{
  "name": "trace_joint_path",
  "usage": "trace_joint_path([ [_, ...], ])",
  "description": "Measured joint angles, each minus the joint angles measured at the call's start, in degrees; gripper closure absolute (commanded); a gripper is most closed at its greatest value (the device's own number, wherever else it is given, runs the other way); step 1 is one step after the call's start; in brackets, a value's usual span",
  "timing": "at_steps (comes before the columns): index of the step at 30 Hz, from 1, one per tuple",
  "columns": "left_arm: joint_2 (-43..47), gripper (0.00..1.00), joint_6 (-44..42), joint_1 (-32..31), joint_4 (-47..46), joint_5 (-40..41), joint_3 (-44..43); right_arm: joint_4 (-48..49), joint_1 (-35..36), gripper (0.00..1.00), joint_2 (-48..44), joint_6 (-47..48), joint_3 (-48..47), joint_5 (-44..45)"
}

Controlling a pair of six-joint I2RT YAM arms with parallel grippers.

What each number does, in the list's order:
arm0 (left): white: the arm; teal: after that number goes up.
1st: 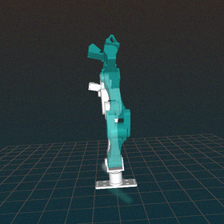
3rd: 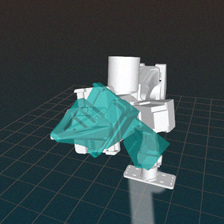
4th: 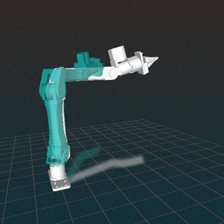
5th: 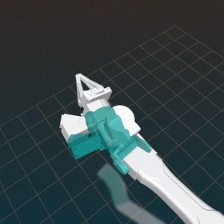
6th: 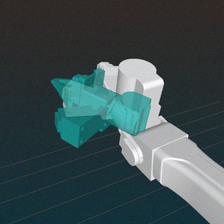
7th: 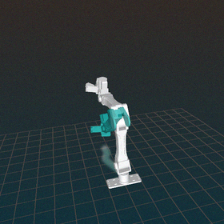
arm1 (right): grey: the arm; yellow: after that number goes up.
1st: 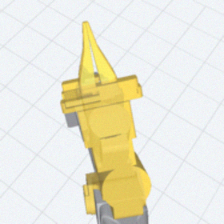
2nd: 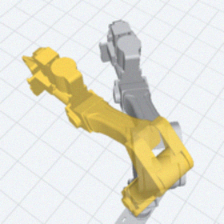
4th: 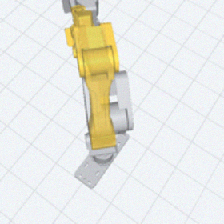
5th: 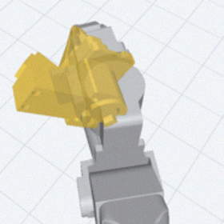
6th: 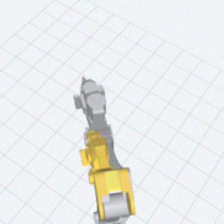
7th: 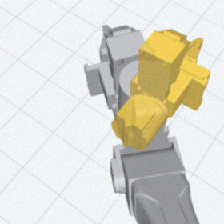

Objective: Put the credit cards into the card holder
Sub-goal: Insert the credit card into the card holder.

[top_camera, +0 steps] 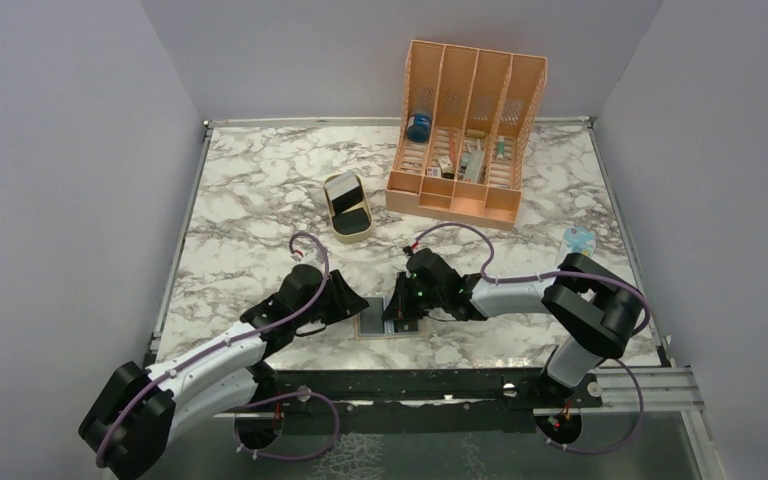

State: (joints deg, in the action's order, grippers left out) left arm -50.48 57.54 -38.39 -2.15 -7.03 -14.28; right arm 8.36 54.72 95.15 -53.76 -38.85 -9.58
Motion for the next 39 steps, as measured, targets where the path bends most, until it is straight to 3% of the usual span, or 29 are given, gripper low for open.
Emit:
trace_joint_path([
  [39,-5.0,0.58,0.9,0.0,-6.4,-1.1,2.1,1.2,0.0,0.99,0.0,-0.1,0.6,0.0],
])
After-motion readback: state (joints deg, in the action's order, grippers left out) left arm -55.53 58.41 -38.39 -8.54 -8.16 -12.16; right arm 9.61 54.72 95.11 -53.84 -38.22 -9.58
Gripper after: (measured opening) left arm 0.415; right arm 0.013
